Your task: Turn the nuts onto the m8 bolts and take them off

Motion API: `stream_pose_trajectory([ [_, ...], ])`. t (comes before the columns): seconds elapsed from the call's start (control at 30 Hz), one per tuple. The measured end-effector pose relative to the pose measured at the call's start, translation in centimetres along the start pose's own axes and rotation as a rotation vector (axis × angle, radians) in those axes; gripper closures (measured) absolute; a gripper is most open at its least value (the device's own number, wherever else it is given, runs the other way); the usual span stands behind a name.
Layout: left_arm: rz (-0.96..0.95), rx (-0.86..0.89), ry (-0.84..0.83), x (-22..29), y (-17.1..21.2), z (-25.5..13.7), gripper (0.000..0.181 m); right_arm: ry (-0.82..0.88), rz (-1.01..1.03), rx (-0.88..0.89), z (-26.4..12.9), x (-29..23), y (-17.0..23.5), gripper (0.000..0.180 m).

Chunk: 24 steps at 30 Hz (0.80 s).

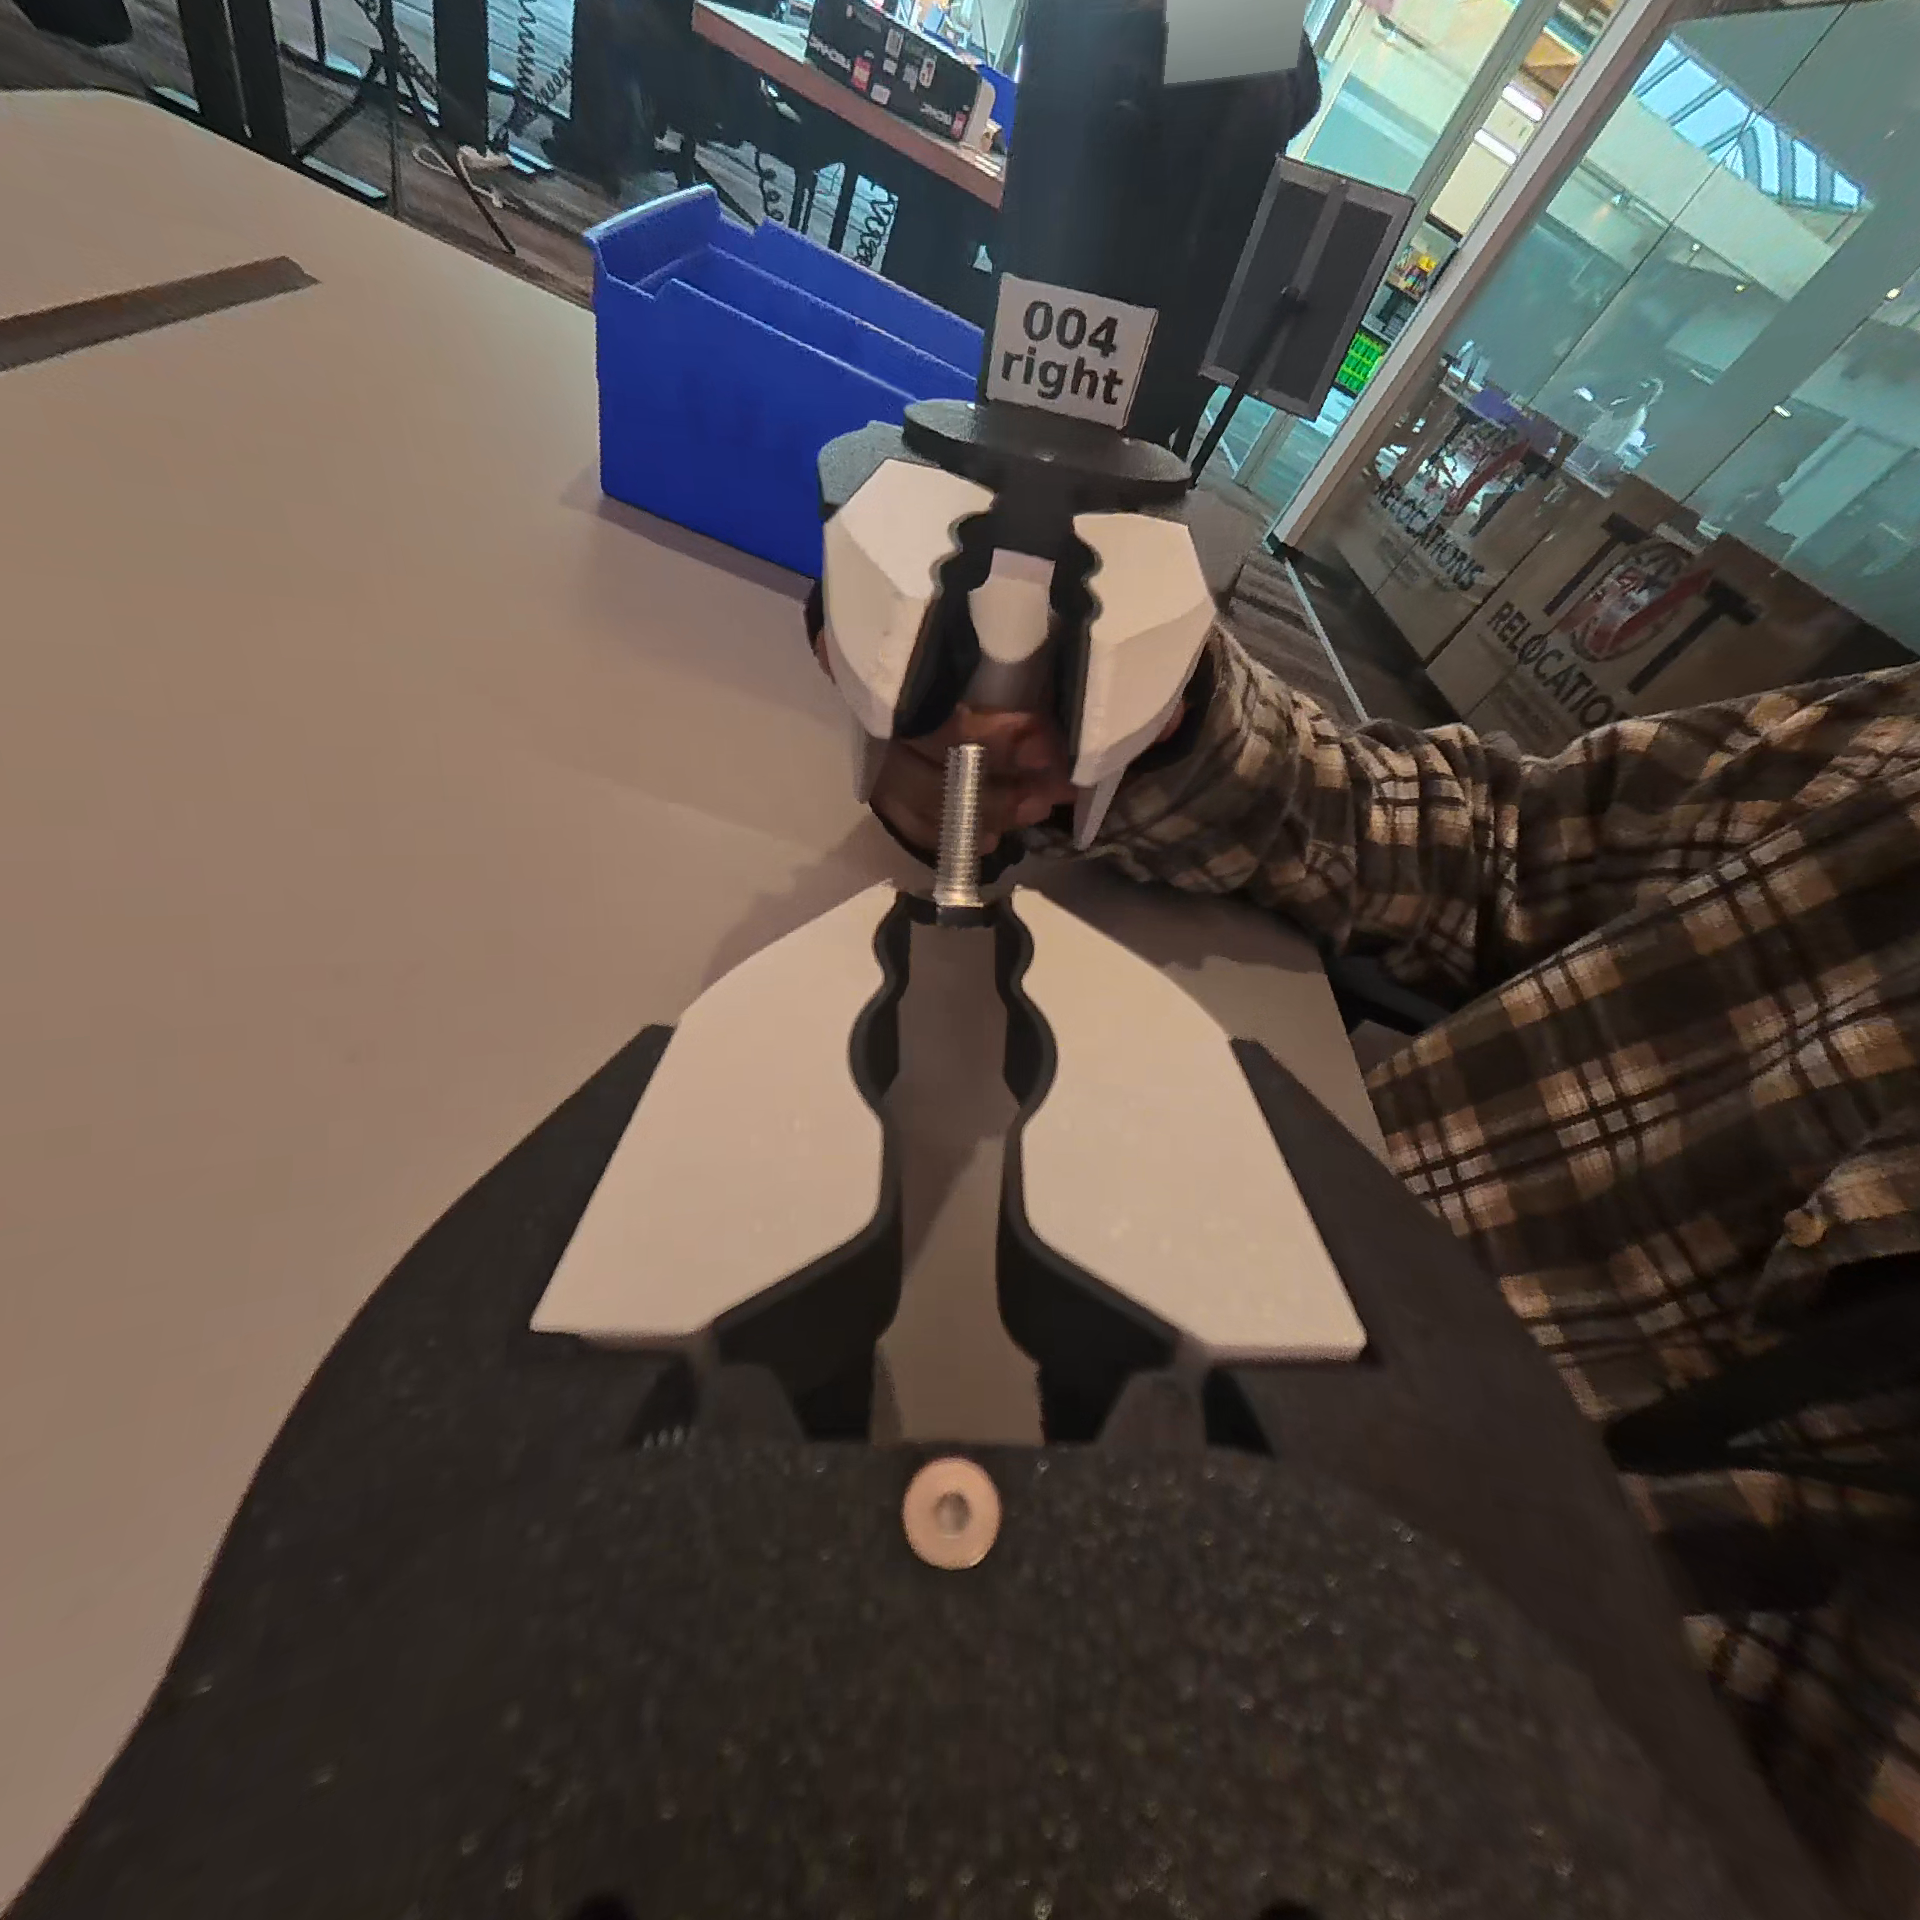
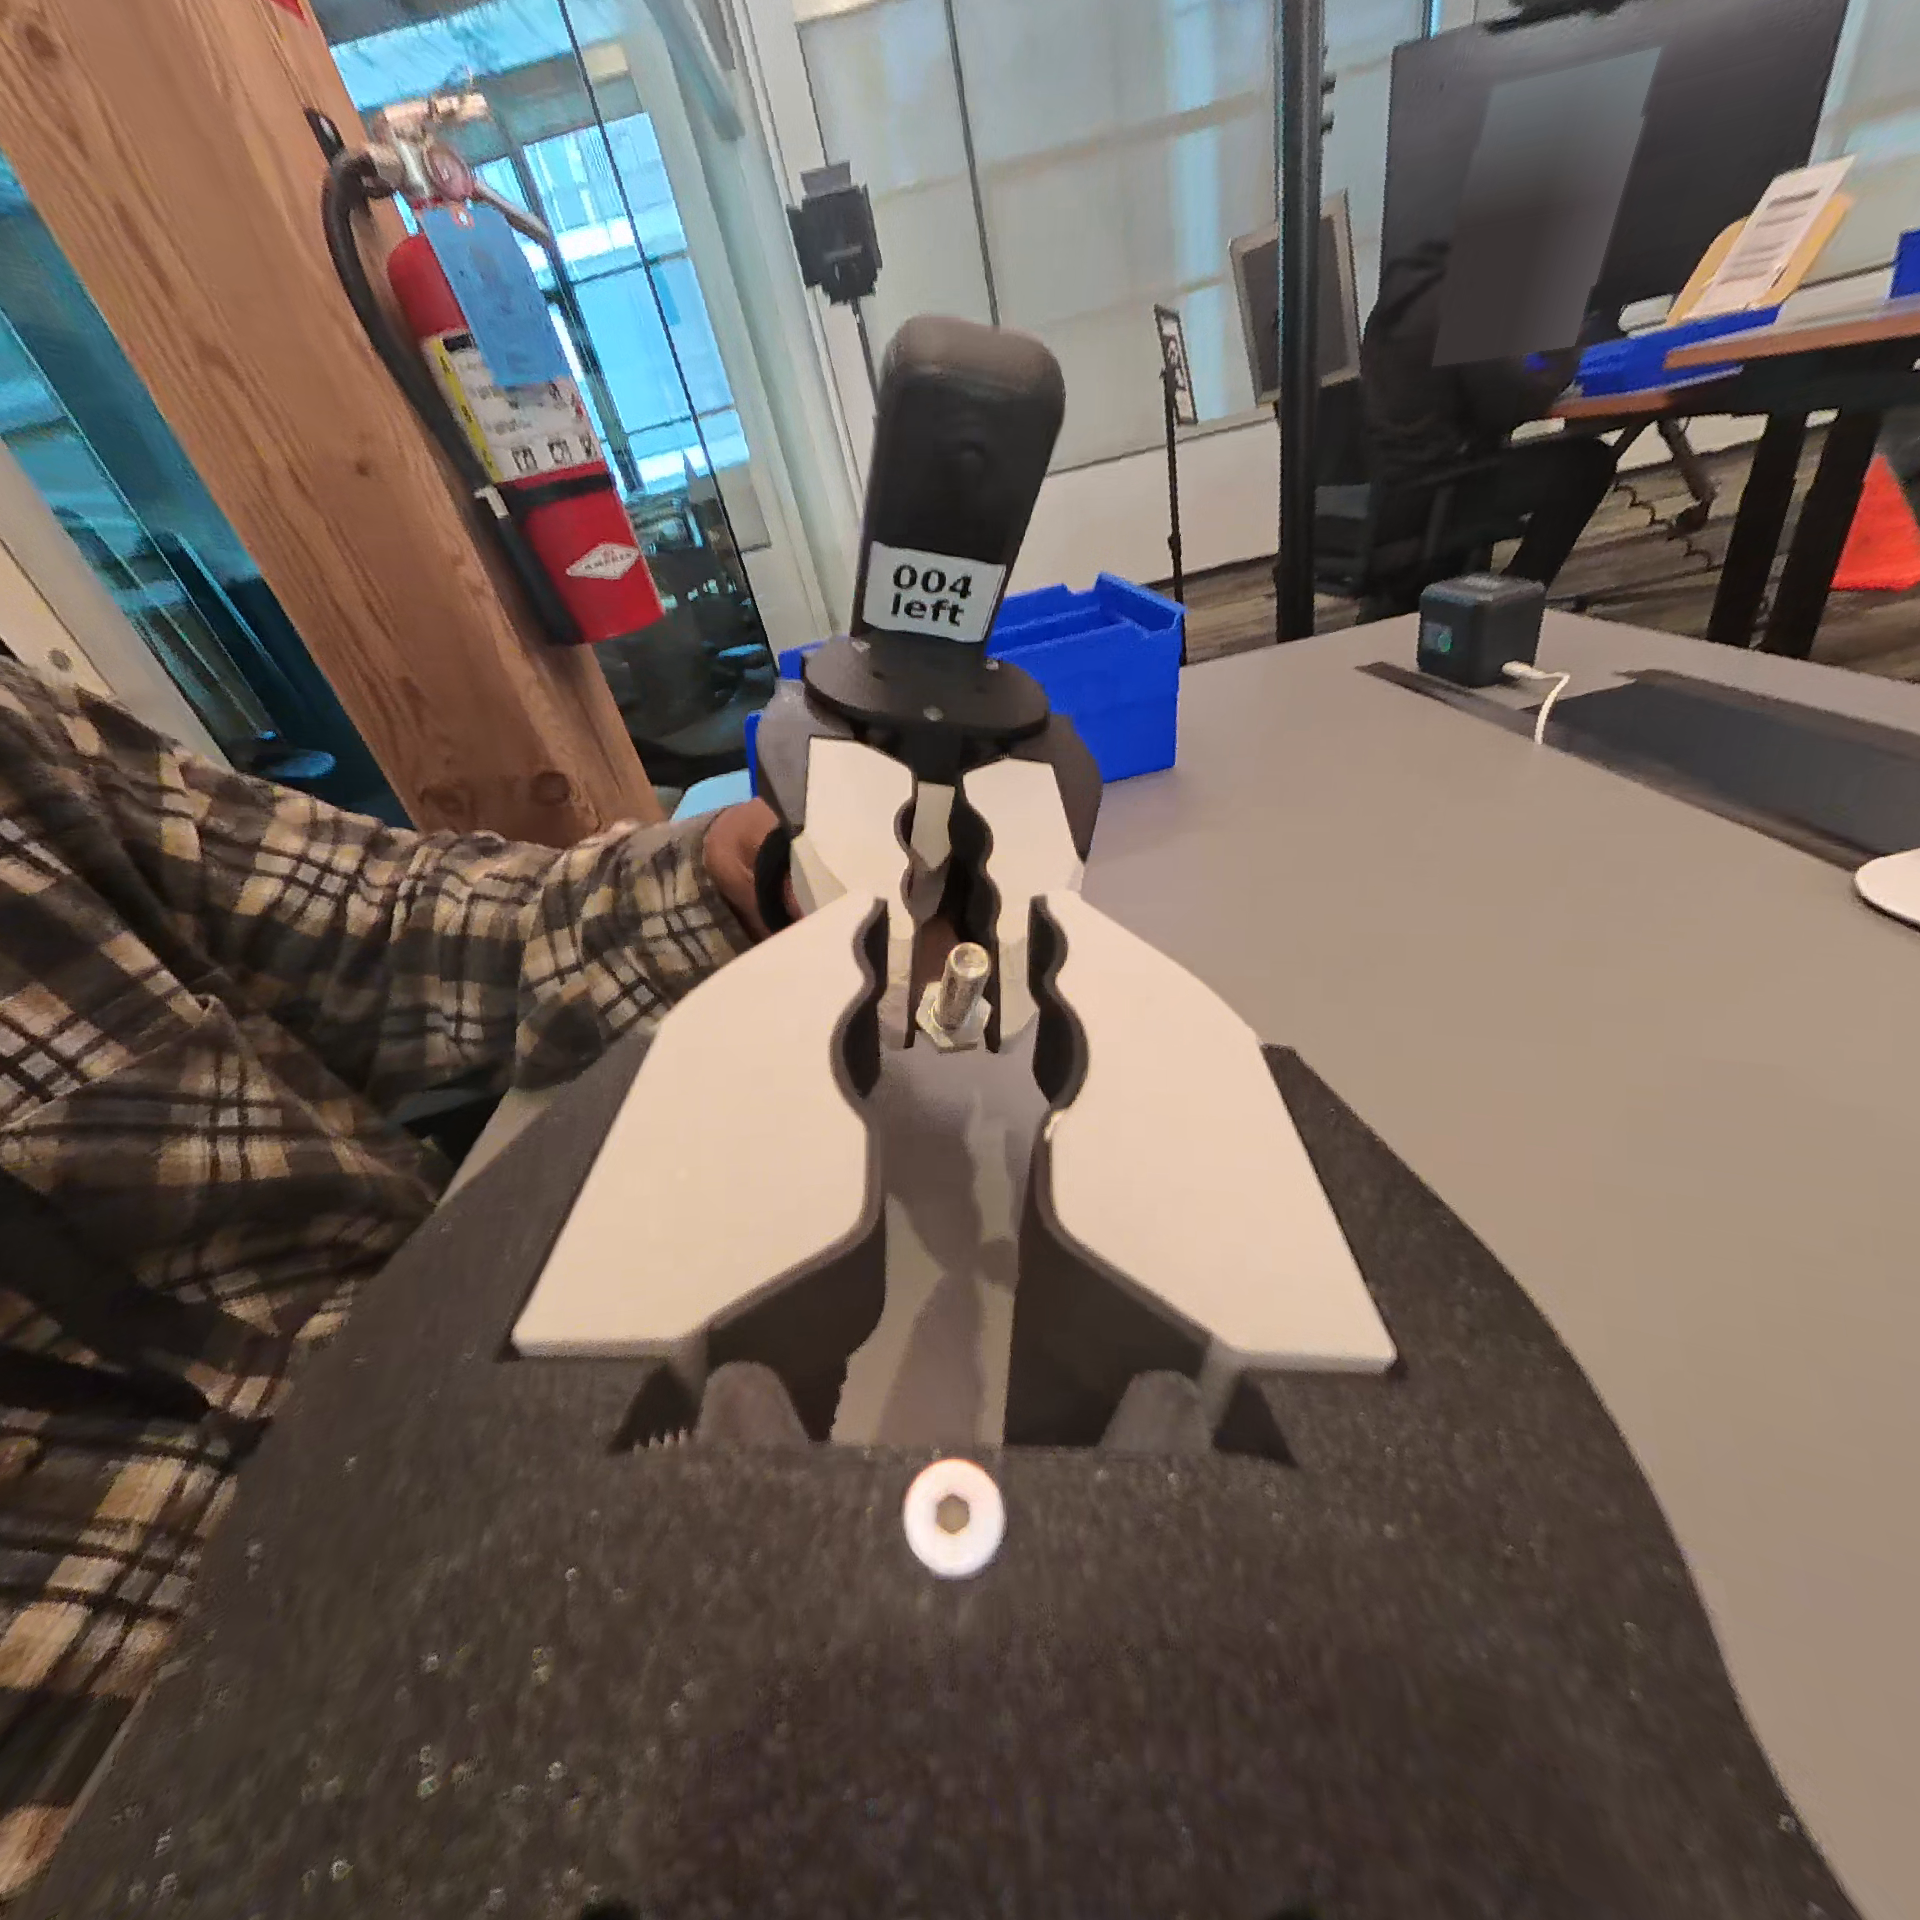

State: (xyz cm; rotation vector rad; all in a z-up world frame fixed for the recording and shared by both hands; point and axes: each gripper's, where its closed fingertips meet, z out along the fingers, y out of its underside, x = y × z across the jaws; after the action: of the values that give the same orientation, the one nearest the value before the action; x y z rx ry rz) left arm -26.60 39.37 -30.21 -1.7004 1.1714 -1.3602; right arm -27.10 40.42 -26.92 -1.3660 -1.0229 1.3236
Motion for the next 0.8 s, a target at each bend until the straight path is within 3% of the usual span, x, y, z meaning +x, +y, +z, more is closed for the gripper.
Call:
stream_pose_trajectory([
  [0.33, 0.025, -0.030, -0.013, 0.0, 0.3, -0.2, 0.166, 0.024, -0.097, -0.176, -1.0, 0.2, 1.4, 0.156],
  [0.57, 0.030, -0.069, 0.003, 0.4, 0.9, 0.2, 0.166, -0.039, -0.245, -0.513, -1.5, -0.1, 2.3, 0.158],
  [0.8, 0.034, -0.080, 0.006, 0.6, 0.9, 0.1, 0.166, -0.098, -0.275, -0.635, -0.6, -0.4, 2.4, 0.168],
])
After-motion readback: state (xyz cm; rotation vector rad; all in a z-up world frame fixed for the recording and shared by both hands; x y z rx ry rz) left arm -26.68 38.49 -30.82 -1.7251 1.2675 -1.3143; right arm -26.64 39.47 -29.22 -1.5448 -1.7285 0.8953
